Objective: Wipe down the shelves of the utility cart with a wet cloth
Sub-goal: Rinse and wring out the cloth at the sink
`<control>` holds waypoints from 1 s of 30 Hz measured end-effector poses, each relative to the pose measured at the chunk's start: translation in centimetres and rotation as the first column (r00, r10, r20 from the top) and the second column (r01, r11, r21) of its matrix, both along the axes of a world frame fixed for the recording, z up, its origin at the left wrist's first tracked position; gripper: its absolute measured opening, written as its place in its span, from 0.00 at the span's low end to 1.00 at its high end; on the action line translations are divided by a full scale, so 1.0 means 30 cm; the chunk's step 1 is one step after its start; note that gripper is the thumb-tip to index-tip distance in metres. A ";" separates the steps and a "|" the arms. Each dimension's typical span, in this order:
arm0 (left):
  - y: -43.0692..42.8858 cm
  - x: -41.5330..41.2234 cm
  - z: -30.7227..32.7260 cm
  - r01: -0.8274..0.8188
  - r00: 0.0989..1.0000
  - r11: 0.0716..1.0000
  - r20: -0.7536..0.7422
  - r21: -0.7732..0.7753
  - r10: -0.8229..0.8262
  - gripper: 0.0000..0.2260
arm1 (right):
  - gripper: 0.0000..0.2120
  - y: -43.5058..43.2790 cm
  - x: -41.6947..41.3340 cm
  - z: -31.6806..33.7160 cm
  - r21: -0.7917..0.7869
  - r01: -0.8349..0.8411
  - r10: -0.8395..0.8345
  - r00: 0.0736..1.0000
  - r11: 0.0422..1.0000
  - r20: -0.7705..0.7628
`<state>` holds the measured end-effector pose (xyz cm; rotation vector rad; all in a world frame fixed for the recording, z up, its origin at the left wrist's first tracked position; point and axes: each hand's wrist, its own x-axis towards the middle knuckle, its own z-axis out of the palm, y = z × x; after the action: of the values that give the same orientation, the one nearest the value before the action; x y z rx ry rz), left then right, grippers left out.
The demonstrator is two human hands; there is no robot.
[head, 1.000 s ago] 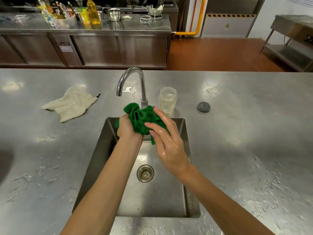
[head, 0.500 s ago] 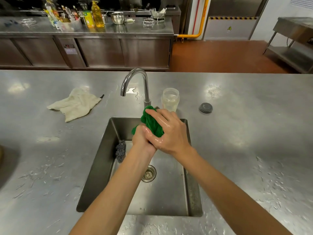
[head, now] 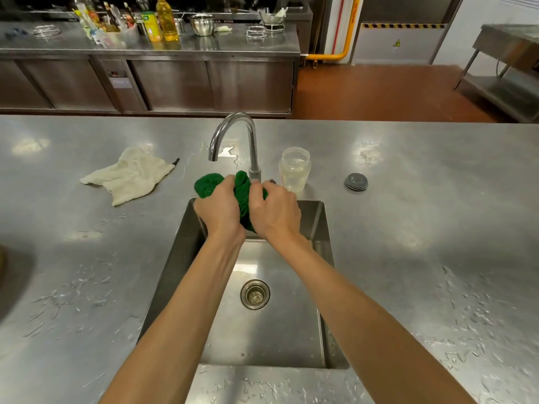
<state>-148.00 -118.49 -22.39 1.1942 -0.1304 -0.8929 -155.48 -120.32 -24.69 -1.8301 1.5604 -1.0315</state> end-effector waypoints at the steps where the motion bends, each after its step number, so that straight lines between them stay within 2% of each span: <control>1: -0.007 0.004 0.008 0.001 0.998 1.000 0.069 -0.021 0.001 0.13 | 0.21 -0.004 0.004 0.009 0.061 -0.011 0.010 1.000 0.998 0.015; 6: -0.032 0.033 0.012 0.131 0.926 0.988 0.366 -0.088 -0.090 0.17 | 0.27 -0.037 0.018 0.024 0.305 -0.086 0.068 0.995 0.948 0.067; 9: -0.039 0.049 -0.002 0.205 0.886 0.975 0.439 -0.086 -0.148 0.17 | 0.34 -0.054 0.018 0.025 0.430 -0.126 0.102 0.992 0.894 0.078; 11: -0.043 0.052 -0.010 0.226 0.883 0.970 0.439 -0.087 -0.166 0.16 | 0.33 -0.064 0.013 0.015 0.449 -0.131 0.113 0.991 0.884 0.067; 14: -0.045 0.049 -0.028 0.169 0.932 0.983 0.337 -0.067 -0.137 0.16 | 0.21 -0.066 -0.007 -0.003 0.328 -0.134 0.106 0.989 0.935 0.102; 16: -0.046 0.053 -0.028 0.071 0.979 0.997 0.195 -0.030 -0.064 0.12 | 0.15 -0.035 -0.021 -0.008 0.197 -0.200 0.164 0.969 0.960 0.185; 17: -0.046 0.057 -0.025 0.027 0.995 1.000 0.093 -0.010 -0.026 0.08 | 0.14 -0.013 -0.028 -0.014 0.112 -0.223 0.202 0.963 0.968 0.176; 19: -0.045 0.071 -0.017 -0.040 0.994 0.999 -0.103 0.031 0.043 0.01 | 0.19 0.025 -0.044 -0.034 -0.074 -0.242 0.244 0.970 0.967 0.019; 21: -0.050 0.086 -0.021 -0.054 0.974 0.998 -0.219 0.036 0.061 0.07 | 0.28 0.059 -0.071 -0.051 -0.139 -0.330 0.319 0.943 0.934 -0.095; 23: -0.054 0.096 -0.030 -0.017 0.963 1.000 -0.269 0.019 0.021 0.12 | 0.46 0.090 -0.102 -0.056 -0.112 -0.455 0.433 0.884 0.884 -0.178; 24: -0.051 0.099 -0.030 0.018 0.956 1.000 -0.292 0.019 -0.012 0.14 | 0.51 0.102 -0.112 -0.057 -0.147 -0.498 0.442 0.846 0.855 -0.297; 26: -0.045 0.097 -0.033 0.128 0.940 0.991 -0.323 0.041 -0.108 0.16 | 0.54 0.110 -0.111 -0.068 -0.264 -0.514 0.336 0.794 0.816 -0.507; 30: -0.009 0.023 -0.037 0.308 0.906 0.949 -0.326 0.066 -0.271 0.13 | 0.50 0.055 -0.092 -0.050 -0.392 -0.329 0.046 0.812 0.859 -0.582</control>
<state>-147.33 -118.76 -23.48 1.1403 0.0027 -1.3592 -158.22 -118.66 -26.18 -2.7798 1.4406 -0.8779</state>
